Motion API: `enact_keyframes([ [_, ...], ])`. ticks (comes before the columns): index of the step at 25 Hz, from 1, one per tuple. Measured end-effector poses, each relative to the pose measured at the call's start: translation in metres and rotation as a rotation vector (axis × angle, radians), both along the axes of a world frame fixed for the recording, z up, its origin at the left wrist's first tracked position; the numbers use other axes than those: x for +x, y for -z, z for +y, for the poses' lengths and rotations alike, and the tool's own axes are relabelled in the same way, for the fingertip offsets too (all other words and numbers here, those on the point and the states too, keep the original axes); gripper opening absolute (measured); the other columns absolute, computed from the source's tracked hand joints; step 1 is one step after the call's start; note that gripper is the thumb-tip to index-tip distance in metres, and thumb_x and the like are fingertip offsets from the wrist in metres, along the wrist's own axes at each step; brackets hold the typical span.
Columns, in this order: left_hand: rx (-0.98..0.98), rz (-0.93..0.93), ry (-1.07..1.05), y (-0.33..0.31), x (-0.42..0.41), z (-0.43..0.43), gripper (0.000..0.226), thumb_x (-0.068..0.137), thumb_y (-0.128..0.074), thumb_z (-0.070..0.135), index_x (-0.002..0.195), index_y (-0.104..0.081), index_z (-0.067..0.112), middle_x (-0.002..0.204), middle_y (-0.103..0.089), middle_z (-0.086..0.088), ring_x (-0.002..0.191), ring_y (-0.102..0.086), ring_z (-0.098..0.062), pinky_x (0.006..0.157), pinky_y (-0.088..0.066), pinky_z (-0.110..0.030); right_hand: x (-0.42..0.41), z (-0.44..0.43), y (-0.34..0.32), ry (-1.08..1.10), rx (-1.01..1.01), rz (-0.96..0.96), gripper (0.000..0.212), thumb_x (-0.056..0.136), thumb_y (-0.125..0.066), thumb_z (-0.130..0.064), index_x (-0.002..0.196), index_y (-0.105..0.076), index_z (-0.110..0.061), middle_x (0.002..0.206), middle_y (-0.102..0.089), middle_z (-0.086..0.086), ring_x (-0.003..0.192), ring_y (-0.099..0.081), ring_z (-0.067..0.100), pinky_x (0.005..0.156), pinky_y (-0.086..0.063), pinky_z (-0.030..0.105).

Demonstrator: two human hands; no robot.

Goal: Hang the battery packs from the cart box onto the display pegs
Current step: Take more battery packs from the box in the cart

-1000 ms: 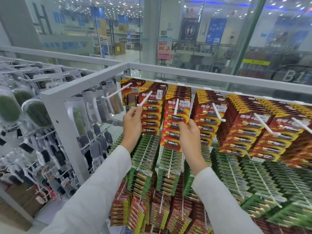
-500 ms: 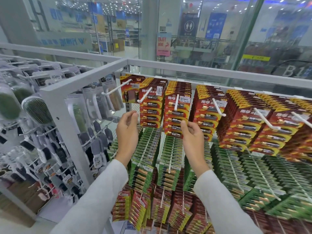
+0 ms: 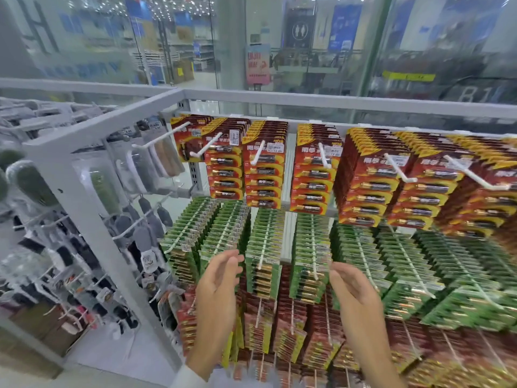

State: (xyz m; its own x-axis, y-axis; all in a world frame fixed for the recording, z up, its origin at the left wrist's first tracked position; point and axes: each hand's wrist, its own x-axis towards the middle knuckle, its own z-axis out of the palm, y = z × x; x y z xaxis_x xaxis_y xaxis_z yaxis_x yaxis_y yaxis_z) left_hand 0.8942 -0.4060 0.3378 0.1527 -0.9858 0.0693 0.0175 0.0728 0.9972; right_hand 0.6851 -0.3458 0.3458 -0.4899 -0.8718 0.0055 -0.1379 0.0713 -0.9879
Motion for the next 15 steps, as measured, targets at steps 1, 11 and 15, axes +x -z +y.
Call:
enact_keyframes([
  [1, 0.023, 0.008, 0.005, 0.005, -0.007, 0.012, 0.020, 0.106, -0.054, 0.031, 0.116, -0.071, 0.032, 0.110, -0.076, 0.017, 0.105, -0.071, -0.007, 0.102, -0.055, -0.044, -0.012, 0.015, 0.001, 0.022, 0.014, 0.001, 0.018, 0.100, -0.059, -0.038, 0.116, -0.068, -0.036, 0.118, -0.066, -0.023, 0.110, -0.058, -0.007, 0.094, -0.042, 0.022],
  [11, 0.189, -0.016, 0.231, 0.047, -0.155, 0.143, 0.016, 0.100, -0.061, 0.031, 0.107, -0.075, 0.028, 0.101, -0.078, 0.019, 0.105, -0.072, -0.014, 0.099, -0.052, -0.040, -0.165, 0.205, 0.027, 0.409, 0.024, -0.121, 0.009, 0.095, -0.069, -0.022, 0.102, -0.073, -0.025, 0.098, -0.074, -0.015, 0.104, -0.065, 0.010, 0.081, -0.049, 0.017],
  [15, 0.221, -0.061, 0.375, 0.061, -0.229, 0.195, 0.021, 0.098, -0.064, 0.028, 0.090, -0.080, 0.037, 0.098, -0.080, 0.015, 0.106, -0.071, -0.016, 0.102, -0.053, -0.045, -0.217, 0.288, 0.055, 0.668, 0.042, -0.137, 0.011, 0.090, -0.075, -0.022, 0.096, -0.076, -0.031, 0.097, -0.077, -0.010, 0.103, -0.068, 0.018, 0.095, -0.052, 0.034],
])
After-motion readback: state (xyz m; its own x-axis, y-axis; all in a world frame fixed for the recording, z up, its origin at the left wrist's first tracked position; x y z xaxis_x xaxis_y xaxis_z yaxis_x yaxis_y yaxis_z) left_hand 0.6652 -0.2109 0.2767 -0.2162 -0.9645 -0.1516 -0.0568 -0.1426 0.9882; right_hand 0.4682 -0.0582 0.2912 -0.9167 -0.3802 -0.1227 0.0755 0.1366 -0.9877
